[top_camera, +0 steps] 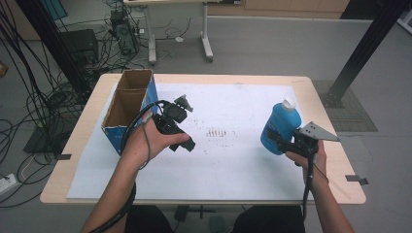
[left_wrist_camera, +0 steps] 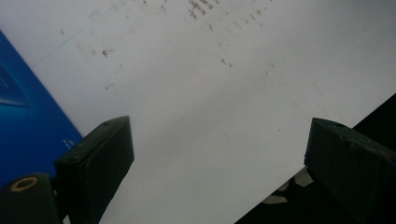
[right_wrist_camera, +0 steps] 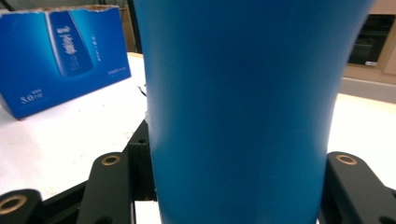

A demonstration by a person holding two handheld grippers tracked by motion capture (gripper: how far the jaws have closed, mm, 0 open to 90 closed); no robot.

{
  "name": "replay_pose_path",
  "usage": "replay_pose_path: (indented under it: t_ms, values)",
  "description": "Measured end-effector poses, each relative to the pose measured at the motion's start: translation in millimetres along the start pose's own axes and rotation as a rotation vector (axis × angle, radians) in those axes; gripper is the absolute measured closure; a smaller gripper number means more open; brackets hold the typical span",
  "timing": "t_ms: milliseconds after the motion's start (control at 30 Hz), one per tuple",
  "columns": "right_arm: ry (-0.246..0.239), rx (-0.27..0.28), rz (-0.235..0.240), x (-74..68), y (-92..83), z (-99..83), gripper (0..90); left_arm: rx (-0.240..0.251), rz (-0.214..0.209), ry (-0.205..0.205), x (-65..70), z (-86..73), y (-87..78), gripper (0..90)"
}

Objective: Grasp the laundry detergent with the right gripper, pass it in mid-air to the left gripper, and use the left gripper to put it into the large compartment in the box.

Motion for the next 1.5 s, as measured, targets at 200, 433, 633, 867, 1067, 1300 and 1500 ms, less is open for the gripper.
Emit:
replay_pose_path:
  t_ms: [200, 433, 633, 867, 1067, 1300, 1500]
  values:
    - [0.001, -0.014, 0.081, 0.3, 3.1, 25.2, 43.5, 0.001, 0.011, 0.059, 0.5, 13.8, -20.1, 8.3]
    - [-0.004, -0.024, 0.22, -4.4, 5.1, 46.5, 43.6, 0.007, 0.004, 0.13, 3.1, 27.5, -38.1, 7.9]
    - [-0.018, -0.04, 0.373, -13.1, 9.1, 63.6, 43.6, 0.023, -0.035, 0.219, 10.7, 39.2, -47.4, 5.3]
    - [-0.065, -0.059, 0.505, -24.2, 12.4, 74.3, 43.6, 0.038, -0.081, 0.313, 18.2, 46.2, -62.3, 5.8]
    - [-0.047, -0.056, 0.613, -31.0, 15.4, 76.0, 43.6, 0.028, -0.098, 0.404, 24.6, 50.0, -78.6, 7.0]
    - [-0.061, -0.06, 0.691, -39.1, 17.5, 77.3, 43.5, 0.006, -0.144, 0.485, 31.3, 53.3, -88.7, 6.1]
    - [-0.104, -0.063, 0.744, -47.6, 19.0, 78.6, 43.5, -0.026, -0.142, 0.534, 35.9, 56.8, -89.2, 6.4]
Point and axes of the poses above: each handheld gripper's, and its own axes: y roughly forward along the jaws, z roughly out of its top, x roughly to its right, the point moved 3 cm from there along y, roughly forward along the jaws
